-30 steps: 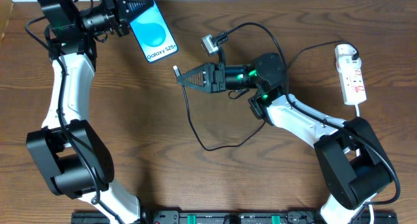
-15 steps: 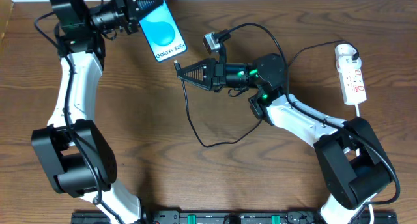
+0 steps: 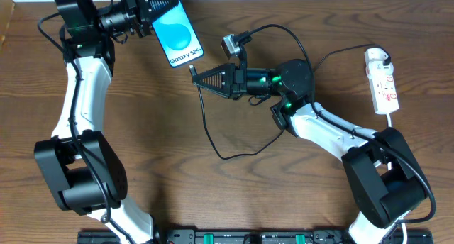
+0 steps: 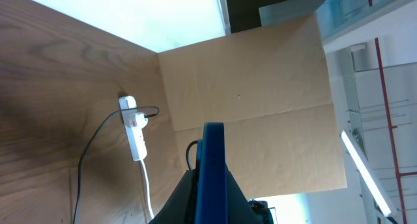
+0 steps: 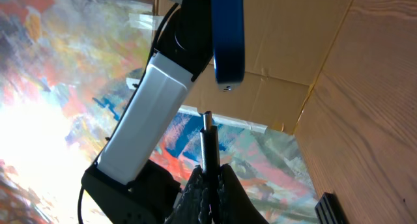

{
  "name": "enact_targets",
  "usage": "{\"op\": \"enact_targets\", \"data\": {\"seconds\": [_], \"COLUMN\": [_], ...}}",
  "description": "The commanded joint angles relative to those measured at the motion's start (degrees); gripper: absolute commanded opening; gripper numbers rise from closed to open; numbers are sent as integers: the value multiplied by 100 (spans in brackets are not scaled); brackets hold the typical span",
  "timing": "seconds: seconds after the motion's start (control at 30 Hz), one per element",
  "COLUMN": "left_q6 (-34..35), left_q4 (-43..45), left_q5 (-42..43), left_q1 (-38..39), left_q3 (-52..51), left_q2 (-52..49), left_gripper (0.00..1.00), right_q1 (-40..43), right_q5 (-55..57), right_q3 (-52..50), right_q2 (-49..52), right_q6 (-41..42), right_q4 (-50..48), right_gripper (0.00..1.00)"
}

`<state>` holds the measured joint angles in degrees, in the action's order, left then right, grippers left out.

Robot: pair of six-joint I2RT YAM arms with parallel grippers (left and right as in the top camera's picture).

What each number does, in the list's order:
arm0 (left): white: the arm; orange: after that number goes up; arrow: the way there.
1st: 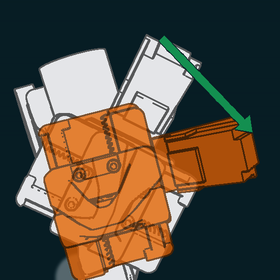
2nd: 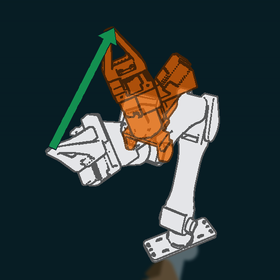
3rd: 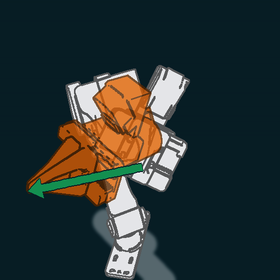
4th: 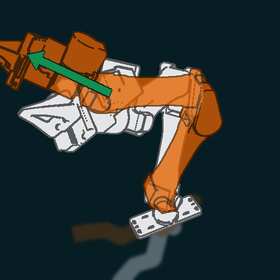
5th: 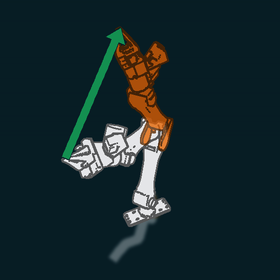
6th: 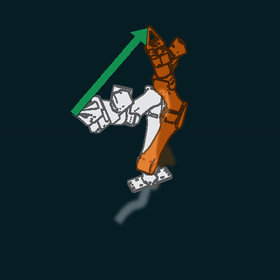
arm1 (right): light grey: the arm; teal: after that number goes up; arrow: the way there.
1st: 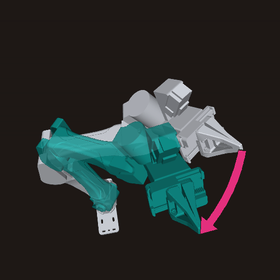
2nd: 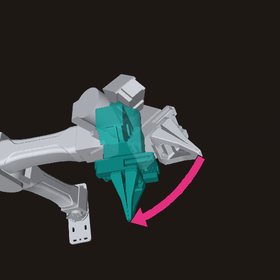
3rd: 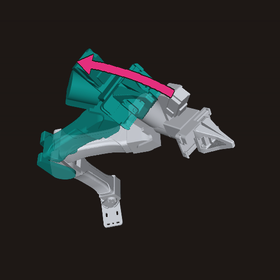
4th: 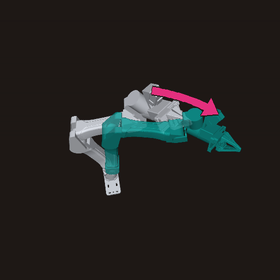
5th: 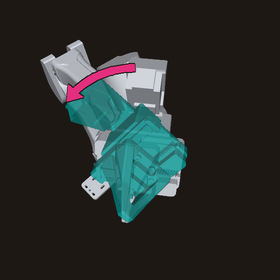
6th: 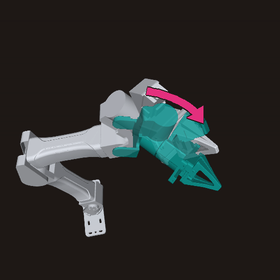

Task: Plug charger to phone and switch on socket
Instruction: 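Lift the cable connector with the right gripper toward the phone's bottom, then push the connector up into the phone's charging port with the right gripper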

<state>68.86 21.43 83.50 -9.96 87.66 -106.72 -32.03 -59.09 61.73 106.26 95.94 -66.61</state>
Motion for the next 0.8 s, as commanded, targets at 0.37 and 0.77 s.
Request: {"op": "enact_targets", "data": {"seconds": [0.37,0.77], "left_q6": [326,280], "left_q4": [55,57], "left_q5": [90,114], "left_q1": [-17,31], "left_q3": [70,70], "left_q2": [155,155], "left_gripper": [7,7], "right_q1": [11,11], "right_q5": [92,92], "right_q3": [13,13], "right_q2": [48,48], "right_q6": [7,7], "right_q4": [-24,-24], "right_gripper": [1,1]}}
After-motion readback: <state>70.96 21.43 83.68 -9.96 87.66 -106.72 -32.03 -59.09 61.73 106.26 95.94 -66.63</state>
